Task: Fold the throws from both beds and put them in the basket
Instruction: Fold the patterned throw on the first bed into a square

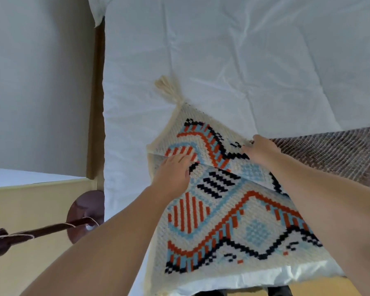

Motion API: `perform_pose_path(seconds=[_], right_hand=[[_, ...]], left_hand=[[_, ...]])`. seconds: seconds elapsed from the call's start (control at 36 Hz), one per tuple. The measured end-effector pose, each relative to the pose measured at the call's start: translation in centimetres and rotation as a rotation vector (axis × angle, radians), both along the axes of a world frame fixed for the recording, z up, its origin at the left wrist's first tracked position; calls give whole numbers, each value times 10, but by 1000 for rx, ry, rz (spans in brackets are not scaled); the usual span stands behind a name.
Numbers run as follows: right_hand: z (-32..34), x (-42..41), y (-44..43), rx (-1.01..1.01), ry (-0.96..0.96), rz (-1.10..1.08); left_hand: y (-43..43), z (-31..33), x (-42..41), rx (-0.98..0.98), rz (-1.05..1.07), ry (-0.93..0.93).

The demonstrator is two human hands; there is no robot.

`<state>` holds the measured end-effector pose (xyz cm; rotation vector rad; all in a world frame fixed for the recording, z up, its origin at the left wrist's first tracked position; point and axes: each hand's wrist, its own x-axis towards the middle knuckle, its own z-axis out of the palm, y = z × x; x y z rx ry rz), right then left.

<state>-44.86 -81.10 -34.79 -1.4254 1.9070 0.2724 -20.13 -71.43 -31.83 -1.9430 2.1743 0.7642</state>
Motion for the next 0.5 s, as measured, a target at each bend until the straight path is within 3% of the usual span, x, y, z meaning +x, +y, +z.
perform_pose_path(seconds=[0.14, 0.28, 0.39, 0.5], right_hand=[[19, 6, 20, -109, -125, -35], [39, 16, 53, -212, -118, 208], [46, 16, 74, -209, -94, 294], [51, 9, 87, -206, -100, 343]], left_hand=[[-8, -3, -2, -6, -30, 7], [-37, 4, -19, -78, -84, 39], [-69, 10, -40, -157, -283, -45], [-86, 6, -51, -65, -469, -162]])
